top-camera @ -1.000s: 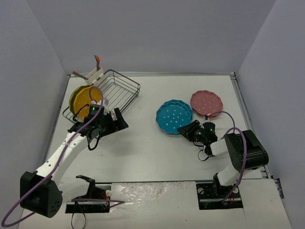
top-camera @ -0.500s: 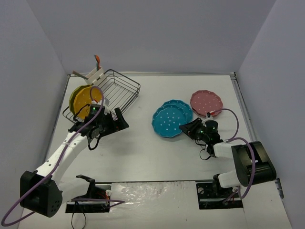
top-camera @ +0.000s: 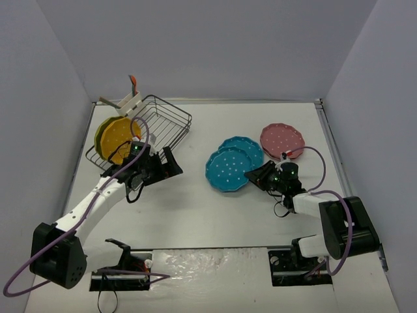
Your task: Load the plates into the dish rack
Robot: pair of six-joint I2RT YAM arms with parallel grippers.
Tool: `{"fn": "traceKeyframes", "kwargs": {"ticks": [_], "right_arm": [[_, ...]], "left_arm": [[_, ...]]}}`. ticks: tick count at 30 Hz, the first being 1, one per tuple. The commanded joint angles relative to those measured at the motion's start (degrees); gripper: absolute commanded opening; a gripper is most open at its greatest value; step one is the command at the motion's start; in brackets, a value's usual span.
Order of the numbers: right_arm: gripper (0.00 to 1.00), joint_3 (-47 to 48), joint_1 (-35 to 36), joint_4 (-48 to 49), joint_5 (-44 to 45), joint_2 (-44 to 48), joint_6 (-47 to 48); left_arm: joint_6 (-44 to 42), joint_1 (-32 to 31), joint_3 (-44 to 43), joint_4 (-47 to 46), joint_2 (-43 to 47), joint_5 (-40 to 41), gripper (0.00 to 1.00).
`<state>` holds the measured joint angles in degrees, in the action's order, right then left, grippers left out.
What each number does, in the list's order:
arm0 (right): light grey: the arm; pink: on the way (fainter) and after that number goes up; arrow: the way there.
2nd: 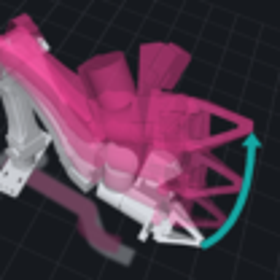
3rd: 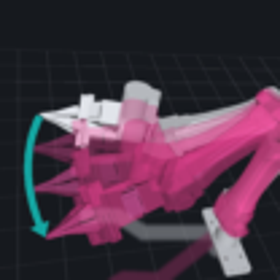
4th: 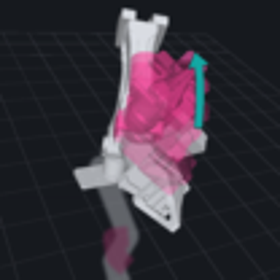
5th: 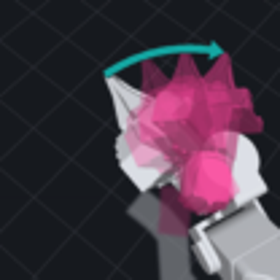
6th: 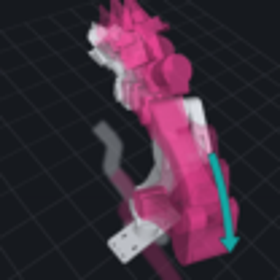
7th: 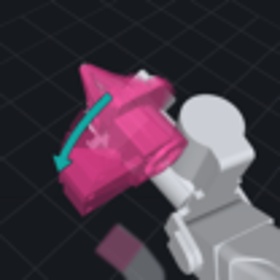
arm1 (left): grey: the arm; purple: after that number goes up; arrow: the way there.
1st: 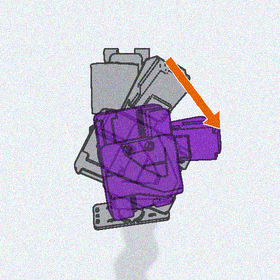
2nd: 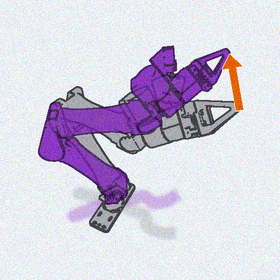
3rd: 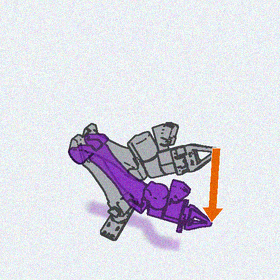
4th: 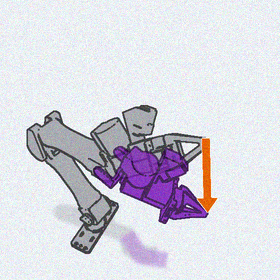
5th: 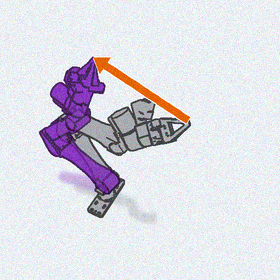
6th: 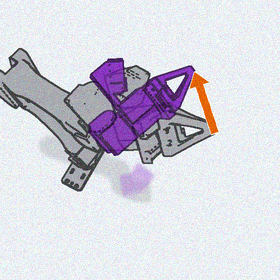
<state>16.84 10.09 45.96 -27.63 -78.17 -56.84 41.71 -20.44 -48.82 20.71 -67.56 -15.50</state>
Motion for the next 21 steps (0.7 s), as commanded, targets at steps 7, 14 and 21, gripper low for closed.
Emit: {"fn": "traceKeyframes", "kwargs": {"ticks": [7,14,21], "right_arm": [[0.00,3.7,-1.2,20.8,-8.2,-0.4,-8.2],[0.00,4.6,-1.3,25.4,-10.6,-0.5,-11.9],[0.00,5.4,-1.3,30.7,-12.6,-0.6,-16.2]], "left_arm": [[5.1,-2.8,-3.8,-13.0,-5.4,-2.4,0.97],[8.6,-4.5,-6.7,-18.9,-10.4,-4.0,0.97],[11.5,-5.9,-9.7,-25.7,-15.3,-6.4,0.97]]}}
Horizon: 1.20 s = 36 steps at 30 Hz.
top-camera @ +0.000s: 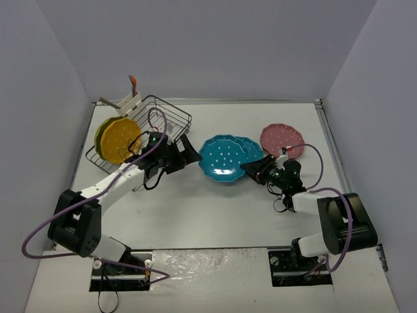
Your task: Load the plates into the dish rack
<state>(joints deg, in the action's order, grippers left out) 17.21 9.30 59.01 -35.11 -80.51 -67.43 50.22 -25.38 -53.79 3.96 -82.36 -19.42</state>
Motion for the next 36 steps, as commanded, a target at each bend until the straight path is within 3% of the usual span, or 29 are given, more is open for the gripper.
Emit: {"fn": "traceKeyframes", "kwargs": {"ticks": [1,9,14,16,22,31,36], "right_arm": [[0.00,5.1,-0.5,18.4,-5.4,1.6,-6.2],[0.00,5.2,-0.5,25.1,-7.2,-0.1,-11.1],[0.00,5.0,-0.5,30.3,-8.0,-1.8,-14.5],[0.00,4.9,-0.5,31.4,-8.2,-2.4,-14.9],[0.00,4.8,-0.5,32.9,-8.7,-2.5,-15.3],[0.00,4.8,-0.5,34.7,-9.0,-2.2,-15.6],[0.00,4.8,-0.5,34.8,-9.5,-1.8,-14.9]], "left_arm": [[3.2,-1.1,-5.2,-9.2,-1.1,-2.5,0.97],[5.8,-2.1,-6.8,-14.3,-4.3,-5.3,0.96],[7.7,-2.8,-7.0,-17.9,-5.7,-7.8,0.83],[8.7,-3.1,-6.6,-20.0,-5.7,-8.8,0.74],[10.8,-3.4,-5.3,-22.8,-6.1,-10.0,0.63],[13.1,-3.9,-5.5,-23.0,-8.4,-11.5,0.68],[15.4,-4.1,-5.7,-24.7,-9.3,-13.7,0.64]]}}
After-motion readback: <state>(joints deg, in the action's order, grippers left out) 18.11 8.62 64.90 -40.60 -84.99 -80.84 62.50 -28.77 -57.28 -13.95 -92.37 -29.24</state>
